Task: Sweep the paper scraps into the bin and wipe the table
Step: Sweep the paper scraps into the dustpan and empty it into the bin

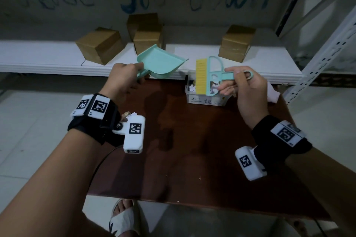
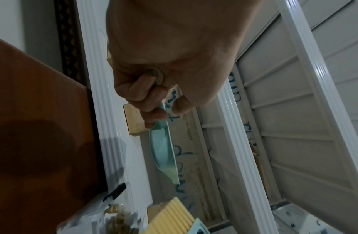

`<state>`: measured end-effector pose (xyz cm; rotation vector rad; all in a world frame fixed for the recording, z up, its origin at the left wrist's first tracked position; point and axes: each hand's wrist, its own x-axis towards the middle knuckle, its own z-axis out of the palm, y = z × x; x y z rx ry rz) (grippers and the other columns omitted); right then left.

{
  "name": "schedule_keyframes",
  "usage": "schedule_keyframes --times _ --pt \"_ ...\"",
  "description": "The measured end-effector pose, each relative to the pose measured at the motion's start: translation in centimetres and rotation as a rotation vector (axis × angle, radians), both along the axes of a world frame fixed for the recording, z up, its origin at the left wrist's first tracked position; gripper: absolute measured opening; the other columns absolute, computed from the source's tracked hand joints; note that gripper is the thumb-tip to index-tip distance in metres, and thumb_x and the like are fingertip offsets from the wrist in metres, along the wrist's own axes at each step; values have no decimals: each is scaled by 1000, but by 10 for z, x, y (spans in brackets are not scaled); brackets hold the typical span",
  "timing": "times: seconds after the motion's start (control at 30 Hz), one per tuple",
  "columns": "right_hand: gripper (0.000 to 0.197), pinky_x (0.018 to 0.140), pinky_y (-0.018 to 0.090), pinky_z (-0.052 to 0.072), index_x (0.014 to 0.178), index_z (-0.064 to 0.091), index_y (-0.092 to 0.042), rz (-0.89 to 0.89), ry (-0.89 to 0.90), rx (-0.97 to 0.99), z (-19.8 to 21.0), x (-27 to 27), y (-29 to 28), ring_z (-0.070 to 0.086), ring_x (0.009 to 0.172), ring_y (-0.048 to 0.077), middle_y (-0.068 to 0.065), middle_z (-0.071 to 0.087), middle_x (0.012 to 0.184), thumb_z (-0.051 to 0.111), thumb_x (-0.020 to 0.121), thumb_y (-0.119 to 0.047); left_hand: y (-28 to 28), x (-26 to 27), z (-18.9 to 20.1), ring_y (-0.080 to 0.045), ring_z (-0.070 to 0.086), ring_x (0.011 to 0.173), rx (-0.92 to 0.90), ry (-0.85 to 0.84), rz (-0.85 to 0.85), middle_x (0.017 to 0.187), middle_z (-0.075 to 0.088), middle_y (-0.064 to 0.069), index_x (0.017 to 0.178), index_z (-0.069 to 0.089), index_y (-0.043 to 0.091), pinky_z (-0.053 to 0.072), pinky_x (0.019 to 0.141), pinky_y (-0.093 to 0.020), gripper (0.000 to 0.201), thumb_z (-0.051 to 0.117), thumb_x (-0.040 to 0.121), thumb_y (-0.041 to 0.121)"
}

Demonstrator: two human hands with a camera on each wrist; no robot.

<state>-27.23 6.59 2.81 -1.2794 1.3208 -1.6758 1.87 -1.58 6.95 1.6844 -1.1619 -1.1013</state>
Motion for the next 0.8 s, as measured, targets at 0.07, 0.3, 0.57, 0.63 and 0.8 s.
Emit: schedule_keyframes --times 0.07,0.3,0.57,0.63,0.8 --pt "27 55 25 56 108 67 2 29 -28 39 -11 10 1 66 57 23 19 72 71 46 110 -15 1 8 1 -7 42 35 0 -12 12 67 62 -3 115 70 2 28 38 -16 42 60 97 38" --pt "32 50 23 53 105 64 10 215 -128 251 -48 56 17 64 50 23 24 69 66 38 111 -7 11 22 10 -8 37 34 -34 71 17 65 58 -6 115 69 -5 25 37 -16 39 60 98 29" --pt "34 51 27 57 95 65 6 332 -255 414 -55 154 -16 64 50 26 25 69 66 42 111 -14 18 48 23 -6 39 32 -60 73 25 64 60 -4 112 71 -2 25 36 -13 37 60 98 31" --pt "34 49 25 56 93 65 5 355 -265 453 -58 178 -26 62 45 23 25 68 66 42 111 -13 19 57 28 -5 37 31 -71 67 48 65 60 -4 109 72 0 24 36 -13 36 60 97 32" --pt "34 50 26 56 100 62 11 401 -270 531 -69 212 -39 63 43 23 20 69 61 41 112 -13 21 75 33 -6 38 35 -86 80 63 68 62 -5 97 72 7 26 37 -15 27 58 98 30"
